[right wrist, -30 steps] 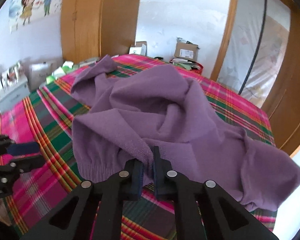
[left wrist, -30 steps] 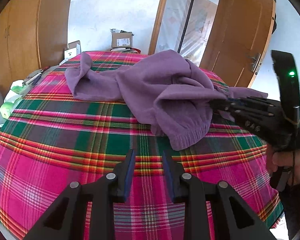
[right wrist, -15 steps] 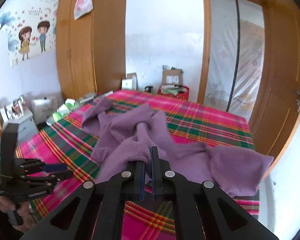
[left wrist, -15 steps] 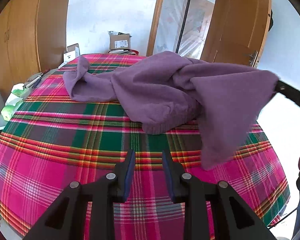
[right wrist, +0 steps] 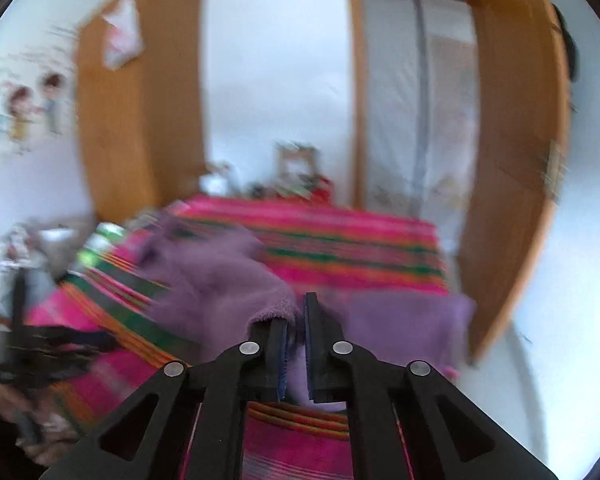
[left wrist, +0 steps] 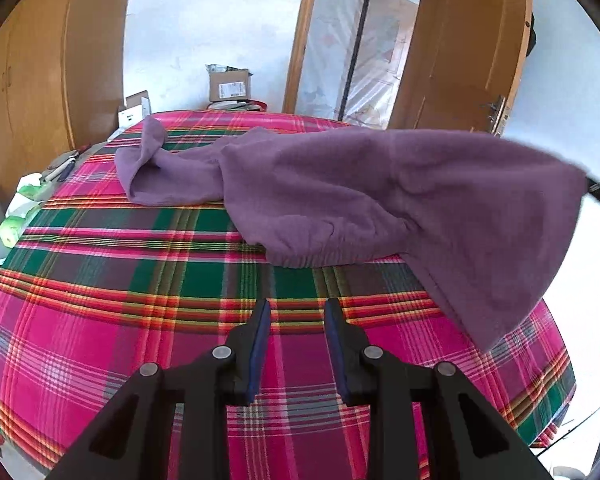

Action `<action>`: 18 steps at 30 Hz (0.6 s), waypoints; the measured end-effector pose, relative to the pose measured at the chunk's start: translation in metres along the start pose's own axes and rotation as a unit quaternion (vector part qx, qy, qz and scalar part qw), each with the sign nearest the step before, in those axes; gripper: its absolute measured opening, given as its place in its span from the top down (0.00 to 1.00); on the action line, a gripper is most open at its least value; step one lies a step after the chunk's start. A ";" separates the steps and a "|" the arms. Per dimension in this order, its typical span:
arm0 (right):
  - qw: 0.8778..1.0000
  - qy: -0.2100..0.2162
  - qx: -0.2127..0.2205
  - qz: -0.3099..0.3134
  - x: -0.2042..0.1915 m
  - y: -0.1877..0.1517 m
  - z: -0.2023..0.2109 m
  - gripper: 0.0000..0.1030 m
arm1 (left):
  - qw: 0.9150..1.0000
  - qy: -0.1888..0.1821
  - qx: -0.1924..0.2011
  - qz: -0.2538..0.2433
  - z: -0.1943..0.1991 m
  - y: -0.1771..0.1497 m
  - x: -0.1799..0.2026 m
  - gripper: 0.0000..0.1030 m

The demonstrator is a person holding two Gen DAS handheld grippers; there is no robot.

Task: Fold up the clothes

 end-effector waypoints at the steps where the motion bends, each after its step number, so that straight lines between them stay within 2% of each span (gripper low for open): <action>1: 1.000 -0.020 -0.017 -0.009 0.012 -0.007 -0.009 0.85 | 1.000 -0.002 -0.001 -0.001 -0.001 0.001 0.000 0.72; 3: 0.998 -0.043 -0.045 -0.034 0.031 -0.022 -0.020 0.71 | 1.000 -0.009 -0.002 -0.002 -0.004 0.005 -0.001 0.72; 5: 0.995 -0.060 -0.055 -0.053 0.043 -0.033 -0.022 0.63 | 1.000 -0.013 -0.002 0.003 -0.009 0.012 -0.006 0.72; 11: 0.995 -0.074 -0.049 -0.049 0.043 -0.058 -0.002 0.54 | 0.998 -0.033 -0.022 0.039 -0.041 0.032 -0.026 0.65; 14: 0.996 -0.029 -0.054 -0.065 0.026 -0.068 0.002 0.53 | 0.996 -0.041 -0.035 0.067 -0.060 0.037 -0.036 0.63; 18: 0.987 0.092 -0.084 -0.101 -0.019 -0.093 0.000 0.48 | 0.992 -0.069 -0.048 0.099 -0.076 0.039 -0.040 0.62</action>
Point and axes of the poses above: each gripper's, at about its wrist camera, not at the fingertips, and z roughly against the way its jaws point, x to its right, y to its top, the point moved 8 cm from there along -z, roughly the way its jaws point, and after that the axes turned 1 degree about -x, right-handed, at the moved point
